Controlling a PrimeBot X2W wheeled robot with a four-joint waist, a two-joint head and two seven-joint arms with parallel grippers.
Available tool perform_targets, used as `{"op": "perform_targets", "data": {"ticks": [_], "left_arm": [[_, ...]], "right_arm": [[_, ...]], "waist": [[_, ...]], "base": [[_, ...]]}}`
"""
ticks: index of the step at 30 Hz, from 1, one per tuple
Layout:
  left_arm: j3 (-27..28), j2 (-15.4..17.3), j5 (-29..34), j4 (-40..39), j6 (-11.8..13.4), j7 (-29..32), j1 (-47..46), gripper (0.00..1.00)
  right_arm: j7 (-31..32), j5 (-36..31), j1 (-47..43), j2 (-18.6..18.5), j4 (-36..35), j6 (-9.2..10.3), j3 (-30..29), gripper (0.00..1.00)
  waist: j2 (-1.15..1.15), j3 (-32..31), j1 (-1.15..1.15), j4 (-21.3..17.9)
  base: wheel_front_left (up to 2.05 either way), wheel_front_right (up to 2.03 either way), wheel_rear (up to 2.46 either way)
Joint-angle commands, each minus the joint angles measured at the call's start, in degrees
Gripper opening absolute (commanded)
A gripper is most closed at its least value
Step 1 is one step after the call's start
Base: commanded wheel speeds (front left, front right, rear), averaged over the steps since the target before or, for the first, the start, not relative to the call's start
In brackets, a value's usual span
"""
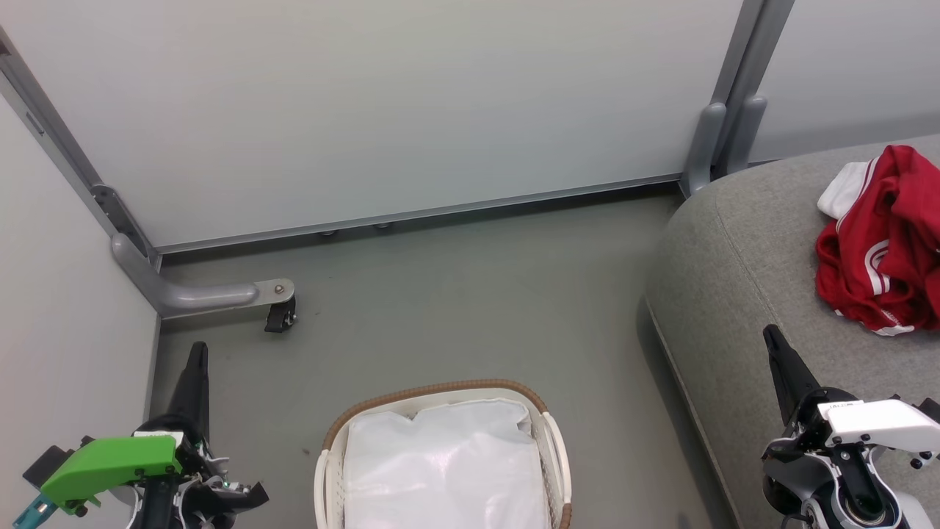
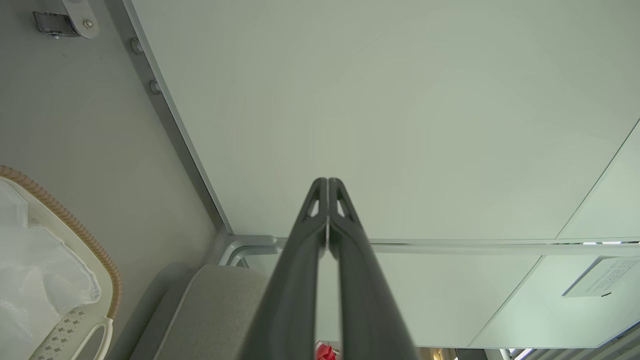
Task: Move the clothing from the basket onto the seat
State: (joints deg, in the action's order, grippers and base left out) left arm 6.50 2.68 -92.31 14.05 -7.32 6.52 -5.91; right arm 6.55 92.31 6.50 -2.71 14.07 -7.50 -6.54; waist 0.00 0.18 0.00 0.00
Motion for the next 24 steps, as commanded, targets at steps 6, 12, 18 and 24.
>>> {"op": "perform_targets", "data": {"ticks": [6,12,18,24], "left_arm": [[0.13,0.38,-0.19,-0.08,-0.32,0.24,-0.62,0.00],[0.13,0.38,-0.20,-0.08,-0.32,0.24,-0.62,0.00],[0.13,0.38,-0.20,-0.09,-0.32,0.24,-0.62,0.00],[0.13,0.38,-0.20,-0.09,-0.32,0.23,-0.62,0.00]], "right_arm": [[0.19,0.19,-0.63,-0.31,-0.21,0.02,-0.09,0.00],[0.19,0.19,-0.63,-0.31,-0.21,0.02,-0.09,0.00],[0.19,0.19,-0.63,-0.31,-0.21,0.02,-0.09,0.00],[0.18,0.19,-0.63,-0.31,-0.22,0.02,-0.08,0.00]], "waist": [[0.00,0.00,0.00,0.00],[0.00,0.00,0.00,0.00],[0.00,0.00,0.00,0.00],[0.00,0.00,0.00,0.00]], "base": [[0.00,0.00,0.00],[0.00,0.00,0.00],[0.00,0.00,0.00],[0.00,0.00,0.00]]}}
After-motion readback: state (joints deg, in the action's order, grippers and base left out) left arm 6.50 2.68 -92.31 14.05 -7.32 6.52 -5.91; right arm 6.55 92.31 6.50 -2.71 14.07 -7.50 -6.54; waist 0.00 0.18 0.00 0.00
